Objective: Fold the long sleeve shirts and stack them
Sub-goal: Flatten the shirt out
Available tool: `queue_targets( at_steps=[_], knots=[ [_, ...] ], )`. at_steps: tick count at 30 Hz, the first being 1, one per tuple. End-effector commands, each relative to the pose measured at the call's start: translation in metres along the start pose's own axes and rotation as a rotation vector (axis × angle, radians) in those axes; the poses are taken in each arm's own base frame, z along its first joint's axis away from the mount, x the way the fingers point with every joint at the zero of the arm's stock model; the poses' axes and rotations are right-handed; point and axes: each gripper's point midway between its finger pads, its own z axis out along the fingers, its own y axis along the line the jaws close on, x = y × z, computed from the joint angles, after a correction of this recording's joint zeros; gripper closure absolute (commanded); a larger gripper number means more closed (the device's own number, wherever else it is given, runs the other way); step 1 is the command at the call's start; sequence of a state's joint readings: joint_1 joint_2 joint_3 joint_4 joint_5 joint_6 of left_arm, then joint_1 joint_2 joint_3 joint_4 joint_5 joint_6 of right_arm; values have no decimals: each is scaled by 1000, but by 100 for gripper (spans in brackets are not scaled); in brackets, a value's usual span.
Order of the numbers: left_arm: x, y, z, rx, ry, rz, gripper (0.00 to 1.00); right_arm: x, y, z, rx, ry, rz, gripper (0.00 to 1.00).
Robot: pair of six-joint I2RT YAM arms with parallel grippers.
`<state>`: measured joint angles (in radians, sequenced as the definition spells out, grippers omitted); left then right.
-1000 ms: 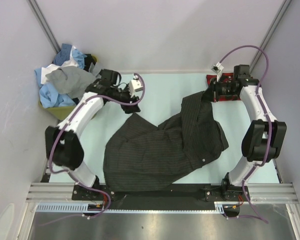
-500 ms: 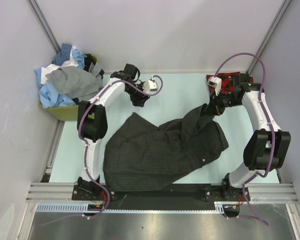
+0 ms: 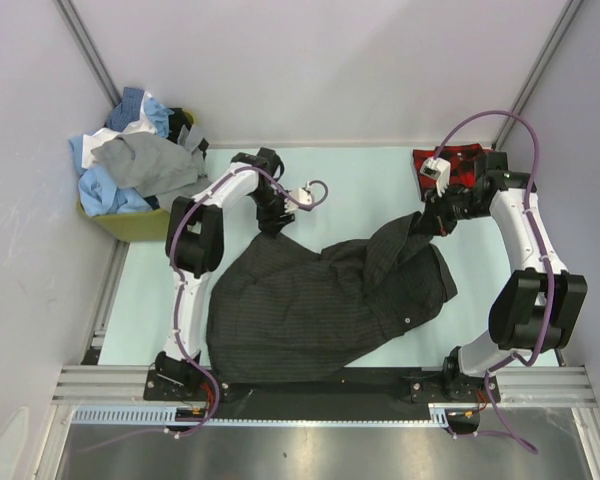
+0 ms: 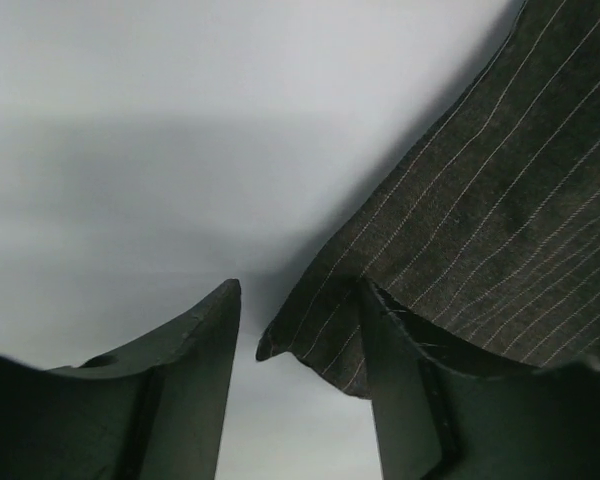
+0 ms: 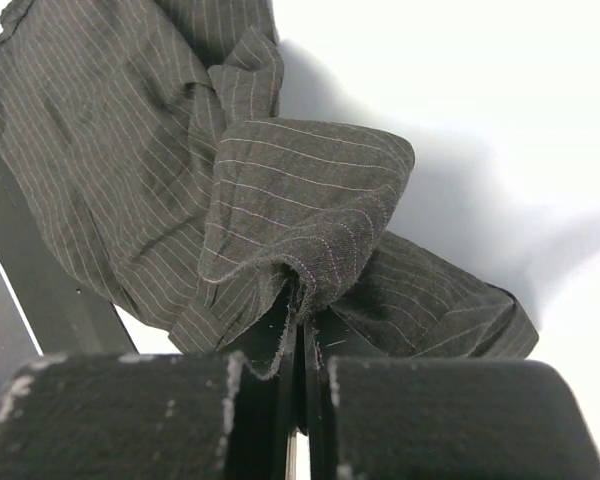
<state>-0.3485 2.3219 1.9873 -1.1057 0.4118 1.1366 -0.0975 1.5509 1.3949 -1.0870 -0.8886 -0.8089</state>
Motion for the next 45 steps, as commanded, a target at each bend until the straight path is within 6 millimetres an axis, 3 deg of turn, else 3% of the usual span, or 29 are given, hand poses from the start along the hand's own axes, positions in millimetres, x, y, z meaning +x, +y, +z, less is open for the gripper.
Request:
queue_targets(
  at_steps=[1,2,4,6,8,9,11,12,14,15,17,18,21,23,27,29,34,36,37,38,39,40,41,43,44,45],
  knots=[
    [17,-4,15,33,65,25,47,-5,0,-8,24,-18,-27,100],
    [19,-6,16,40,71,22,48,-5,0,-8,25,-17,-25,100],
    [25,-12,17,59,93,39,58,-5,-1,-9,28,-17,-27,100],
    [31,-18,12,61,117,52,78,-6,-3,-10,35,-17,-28,100],
    [30,-19,3,50,105,44,90,-7,-6,-11,49,-20,-25,100],
    [23,-17,-12,16,82,30,100,-10,-11,-13,68,-32,-34,100],
    [12,-6,-37,-45,13,-18,100,-16,-18,-19,100,-59,-14,100],
    [-4,5,-67,-123,-39,-57,100,-21,-26,-22,125,-81,-25,100],
    [-11,23,-110,-231,-122,-127,100,-32,-39,-33,174,-124,9,100],
    [-27,28,-146,-303,-197,-160,100,-39,-48,-37,199,-152,4,100],
    [-27,43,-189,-426,-270,-210,100,-55,-57,-49,234,-200,15,100],
    [-32,39,-215,-483,-314,-239,100,-63,-64,-52,248,-223,2,100],
    [-32,38,-256,-595,-382,-266,100,-83,-74,-64,290,-278,-14,100],
    [-32,39,-273,-652,-416,-271,100,-94,-79,-72,318,-311,-18,100],
    [-37,28,-317,-773,-527,-327,100,-134,-94,-109,437,-459,-36,100],
    [-41,25,-337,-821,-580,-340,100,-151,-92,-126,471,-515,-73,100],
    [-66,-7,-398,-948,-699,-296,100,-181,-65,-161,512,-603,-135,100],
    [-70,-18,-416,-990,-735,-301,100,-191,-41,-181,553,-639,-194,100],
    [-79,-36,-439,-1041,-774,-265,100,-190,-35,-187,574,-649,-200,100],
    [-82,-44,-448,-1061,-793,-252,100,-193,-27,-196,598,-669,-226,100],
    [-82,-53,-453,-1081,-803,-242,100,-198,-3,-213,645,-706,-270,100],
    [-90,-75,-475,-1134,-843,-194,100,-197,5,-221,676,-723,-286,100],
    [-92,-87,-484,-1158,-860,-170,100,-195,13,-230,713,-743,-296,100],
    [-94,-103,-493,-1200,-881,-135,100,-197,51,-256,808,-802,-358,100],
    [-97,-126,-507,-1237,-905,-95,100,-197,62,-266,848,-824,-380,100],
    [-97,-133,-508,-1245,-910,-84,100,-195,69,-275,901,-843,-382,100]
  ],
)
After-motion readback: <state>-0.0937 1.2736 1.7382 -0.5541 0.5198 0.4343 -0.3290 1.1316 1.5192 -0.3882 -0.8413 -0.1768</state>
